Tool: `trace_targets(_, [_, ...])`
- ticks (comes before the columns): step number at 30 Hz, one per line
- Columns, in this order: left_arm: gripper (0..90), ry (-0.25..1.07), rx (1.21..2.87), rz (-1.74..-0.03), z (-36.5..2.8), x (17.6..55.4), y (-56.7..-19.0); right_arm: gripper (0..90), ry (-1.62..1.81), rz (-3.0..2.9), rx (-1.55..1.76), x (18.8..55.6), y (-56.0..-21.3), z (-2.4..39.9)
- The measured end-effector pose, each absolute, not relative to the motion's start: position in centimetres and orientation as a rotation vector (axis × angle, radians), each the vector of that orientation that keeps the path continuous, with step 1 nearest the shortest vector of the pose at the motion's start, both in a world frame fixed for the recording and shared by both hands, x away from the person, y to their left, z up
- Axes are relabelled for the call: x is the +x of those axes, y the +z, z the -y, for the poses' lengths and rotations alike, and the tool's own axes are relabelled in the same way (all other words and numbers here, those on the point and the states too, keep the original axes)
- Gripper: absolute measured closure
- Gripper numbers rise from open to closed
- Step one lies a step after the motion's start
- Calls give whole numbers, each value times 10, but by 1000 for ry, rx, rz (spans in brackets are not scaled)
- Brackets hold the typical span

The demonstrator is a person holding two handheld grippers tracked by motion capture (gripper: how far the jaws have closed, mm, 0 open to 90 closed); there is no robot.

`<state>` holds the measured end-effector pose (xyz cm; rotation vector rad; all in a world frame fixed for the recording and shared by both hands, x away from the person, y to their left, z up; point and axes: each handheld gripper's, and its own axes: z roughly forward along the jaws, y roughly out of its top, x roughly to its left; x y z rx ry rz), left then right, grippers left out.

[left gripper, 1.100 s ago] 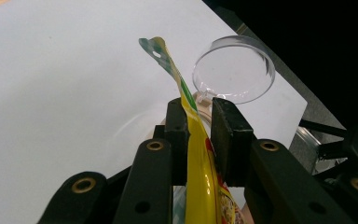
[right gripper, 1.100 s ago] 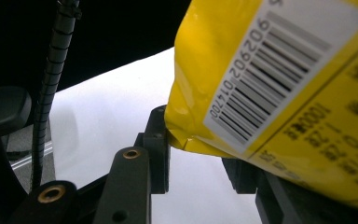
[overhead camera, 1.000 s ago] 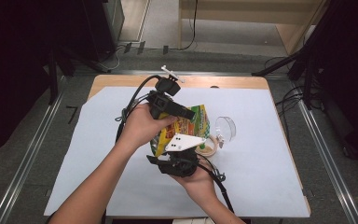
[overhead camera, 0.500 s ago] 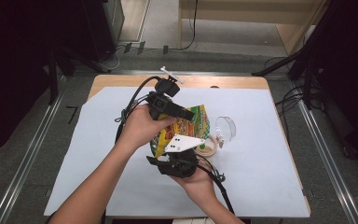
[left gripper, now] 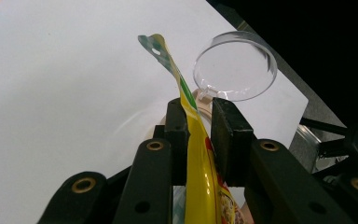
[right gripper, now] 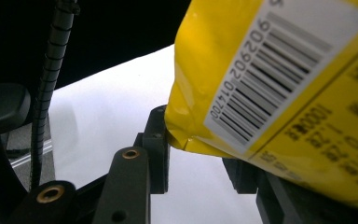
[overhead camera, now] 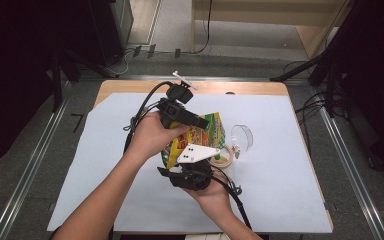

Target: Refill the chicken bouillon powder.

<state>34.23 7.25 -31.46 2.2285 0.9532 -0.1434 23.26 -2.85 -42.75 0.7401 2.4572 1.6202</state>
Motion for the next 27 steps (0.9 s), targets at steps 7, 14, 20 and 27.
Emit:
trace_targets(7, [770,-145,2230,-956,-73,342,-315,662,1621,-2456,736,232,-427,28])
trace_targets(14, [771,-142,2231,-955,-72,342,-316,662,1618,-2453,745,233,-428,28])
trace_targets(20, [775,-156,2227,-960,-73,342,-317,661,1611,-2458,735,232,-426,28])
trace_targets(27, [768,-166,2225,-956,-77,339,-318,637,1602,-2450,715,230,-431,26])
